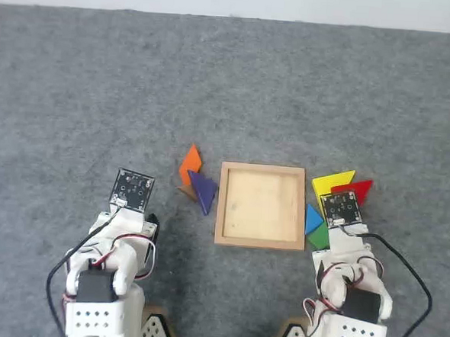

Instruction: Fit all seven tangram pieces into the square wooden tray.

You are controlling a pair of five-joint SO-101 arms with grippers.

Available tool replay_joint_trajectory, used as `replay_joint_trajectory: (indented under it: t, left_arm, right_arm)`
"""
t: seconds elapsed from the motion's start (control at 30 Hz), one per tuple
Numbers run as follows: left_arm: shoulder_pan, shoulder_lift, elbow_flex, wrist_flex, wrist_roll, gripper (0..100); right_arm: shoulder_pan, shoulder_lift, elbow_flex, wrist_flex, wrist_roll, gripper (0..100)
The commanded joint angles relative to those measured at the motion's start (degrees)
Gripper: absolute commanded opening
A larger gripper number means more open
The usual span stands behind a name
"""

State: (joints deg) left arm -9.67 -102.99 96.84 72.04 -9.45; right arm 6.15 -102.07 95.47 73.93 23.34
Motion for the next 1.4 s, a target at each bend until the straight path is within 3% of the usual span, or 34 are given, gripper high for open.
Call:
replay_joint_trajectory:
  t: [0.0, 0.5, 0.7, 0.93, 1.03, 1.13, 1.23, 1.37]
  left_arm:
    - [-0.18, -0.88, -0.40, 0.18, -0.70, 13]
    - [-0.18, -0.88, -0.40, 0.18, -0.70, 13]
    - [-0.26, -0.88, -0.40, 0.18, -0.70, 13]
    - [-0.26, -0.88, -0.40, 0.18, -0.70, 13]
    - [-0.26, -0.88, -0.40, 0.18, -0.70, 13]
    - [-0.26, -0.88, -0.40, 0.18, -0.70, 13]
    - [-0.26, -0.88, -0.40, 0.18, -0.70, 13]
    - [-0.26, -0.88, -0.40, 0.18, -0.70, 13]
  right_arm:
    - [0.40, 0.04, 1.05, 0.31, 0.18, 0.8]
    - [0.22, 0.04, 1.05, 0.22, 0.18, 0.9]
    - [-5.41, 0.04, 1.05, 0.31, 0.09, 0.8]
    - [-5.49, 0.04, 0.53, 0.13, 0.44, 0.9]
    - [-1.71, 0.04, -1.05, -1.10, 6.86, 0.9]
    - [2.51, 0.40, -1.93, -9.63, 14.15, 0.8]
    - [5.93, 0.75, -5.19, -10.15, 8.18, 0.9]
    - [3.56, 1.45, -10.64, -7.08, 2.02, 5.8]
